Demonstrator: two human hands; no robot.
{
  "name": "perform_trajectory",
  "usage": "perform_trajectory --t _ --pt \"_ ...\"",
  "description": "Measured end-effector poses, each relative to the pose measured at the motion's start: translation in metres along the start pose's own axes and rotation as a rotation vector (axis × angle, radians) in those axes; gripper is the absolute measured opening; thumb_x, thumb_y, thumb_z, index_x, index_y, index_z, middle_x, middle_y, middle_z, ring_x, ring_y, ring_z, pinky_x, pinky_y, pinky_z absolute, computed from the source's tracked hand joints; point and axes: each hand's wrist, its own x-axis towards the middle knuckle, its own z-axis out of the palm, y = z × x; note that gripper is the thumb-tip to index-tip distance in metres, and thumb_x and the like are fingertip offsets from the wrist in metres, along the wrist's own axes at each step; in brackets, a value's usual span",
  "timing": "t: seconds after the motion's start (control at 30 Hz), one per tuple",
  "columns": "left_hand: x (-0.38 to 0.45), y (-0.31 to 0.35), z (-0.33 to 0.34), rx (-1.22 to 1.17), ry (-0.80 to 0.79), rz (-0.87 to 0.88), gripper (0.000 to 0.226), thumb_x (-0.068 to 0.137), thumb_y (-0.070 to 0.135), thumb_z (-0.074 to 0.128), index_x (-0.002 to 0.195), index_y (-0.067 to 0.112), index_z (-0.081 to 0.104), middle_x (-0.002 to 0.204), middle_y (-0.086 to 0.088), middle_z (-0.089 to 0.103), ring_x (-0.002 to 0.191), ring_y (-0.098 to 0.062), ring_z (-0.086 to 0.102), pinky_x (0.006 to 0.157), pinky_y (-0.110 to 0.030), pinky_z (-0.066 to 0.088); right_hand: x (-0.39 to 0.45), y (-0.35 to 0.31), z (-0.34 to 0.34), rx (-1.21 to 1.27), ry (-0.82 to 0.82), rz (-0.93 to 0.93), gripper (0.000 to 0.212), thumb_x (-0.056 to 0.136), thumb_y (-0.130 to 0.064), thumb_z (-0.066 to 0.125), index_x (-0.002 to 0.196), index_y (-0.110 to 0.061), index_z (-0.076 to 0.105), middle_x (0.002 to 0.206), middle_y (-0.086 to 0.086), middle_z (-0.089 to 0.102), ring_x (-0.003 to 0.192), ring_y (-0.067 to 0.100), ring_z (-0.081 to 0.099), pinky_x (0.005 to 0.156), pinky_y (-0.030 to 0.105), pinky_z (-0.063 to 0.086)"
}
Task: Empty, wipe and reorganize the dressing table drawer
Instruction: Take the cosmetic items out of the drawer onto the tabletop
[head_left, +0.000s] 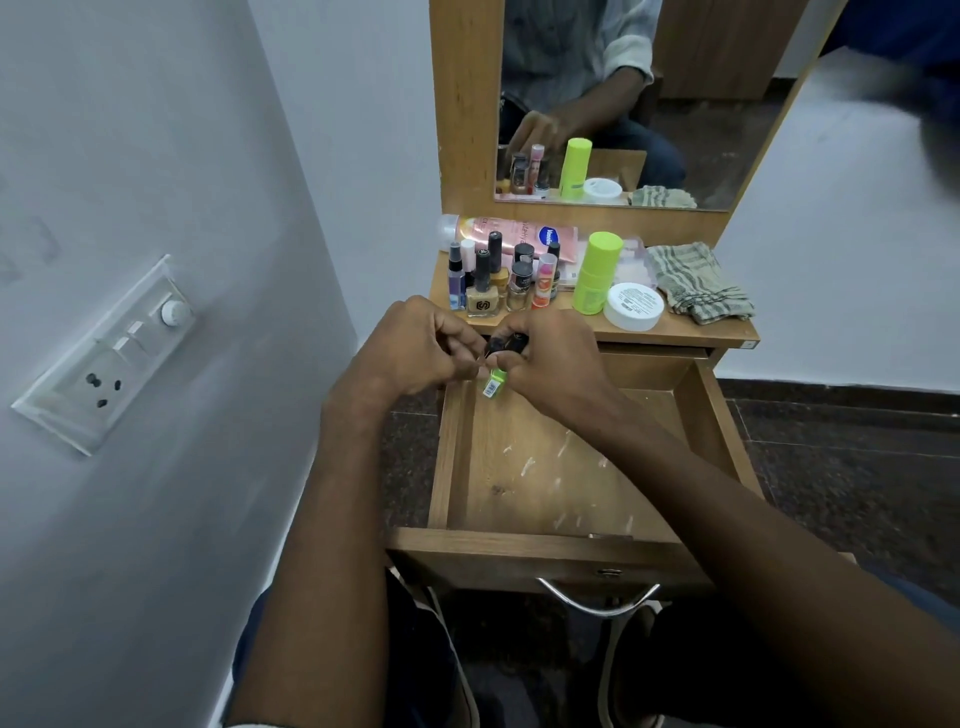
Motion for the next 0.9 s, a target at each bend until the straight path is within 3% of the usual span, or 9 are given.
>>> perform_trajectory --t 0.13,0.23,0.3,0.43,0.6,0.73,0.9 --pt "0.0 -0.001 -0.005 -0.014 0.075 0.09 0.015 0.077 0.02 0.096 0.089 0.021 0.088 0.075 0.009 0.078 0.063 -0.001 0.067 0.061 -0.015 0.052 0.004 -0.006 -0.007 -0.005 -0.01 -0.02 0.012 0.084 -0.017 0.084 0.095 -0.016 0.08 0.084 -0.003 0.074 0.079 0.014 0.065 0.069 0.032 0.054" --pt "-0.004 -0.002 -0.01 -0.073 0.091 0.113 0.013 0.077 0.021 0.095 0.086 0.018 0.086 0.078 0.005 0.079 0.057 0.002 0.063 0.058 -0.013 0.048 0.008 -0.011 -0.011 0.062 0.018 0.007 0.025 0.082 -0.018 0.087 0.104 -0.016 0.075 0.086 -0.007 0.068 0.079 0.01 0.062 0.065 0.025 0.047" --pt "-0.01 -0.003 -0.016 -0.137 0.139 0.114 0.012 0.078 0.022 0.095 0.082 0.017 0.084 0.074 0.006 0.077 0.054 0.002 0.062 0.057 -0.014 0.048 0.011 -0.016 -0.012 0.104 0.033 0.016 0.025 0.08 -0.018 0.088 0.1 -0.018 0.072 0.078 -0.013 0.062 0.073 0.007 0.058 0.062 0.024 0.042" --pt "-0.012 -0.008 -0.029 -0.171 0.335 0.074 0.015 0.081 0.026 0.093 0.09 0.016 0.085 0.073 0.006 0.079 0.063 -0.012 0.076 0.06 -0.025 0.061 0.02 -0.028 -0.007 0.098 0.038 -0.008 0.024 0.078 -0.022 0.09 0.085 -0.022 0.067 0.072 -0.016 0.058 0.065 0.0 0.052 0.058 0.024 0.039" --pt "0.013 -0.017 -0.031 -0.148 0.558 0.071 0.018 0.085 0.023 0.09 0.099 0.013 0.086 0.082 0.005 0.081 0.069 -0.007 0.078 0.069 -0.033 0.067 0.029 -0.039 0.001 0.067 0.052 -0.011 0.024 0.08 -0.02 0.089 0.08 -0.026 0.065 0.078 -0.011 0.064 0.065 -0.002 0.053 0.059 0.017 0.037" --pt "0.03 -0.031 -0.024 -0.128 0.59 0.035 0.021 0.085 0.026 0.089 0.102 0.013 0.086 0.086 0.004 0.081 0.073 -0.006 0.078 0.076 -0.039 0.068 0.032 -0.041 0.003 0.039 0.056 0.007 0.022 0.082 -0.018 0.088 0.082 -0.025 0.067 0.082 -0.009 0.067 0.068 0.0 0.056 0.058 0.012 0.035" --pt "0.04 -0.035 -0.015 -0.118 0.554 0.001 0.017 0.086 0.021 0.088 0.102 0.017 0.086 0.089 0.01 0.081 0.075 -0.003 0.077 0.08 -0.036 0.067 0.034 -0.04 0.0 0.018 0.062 0.025 0.025 0.085 -0.014 0.084 0.082 -0.027 0.063 0.086 -0.008 0.067 0.068 -0.001 0.055 0.057 0.004 0.03"
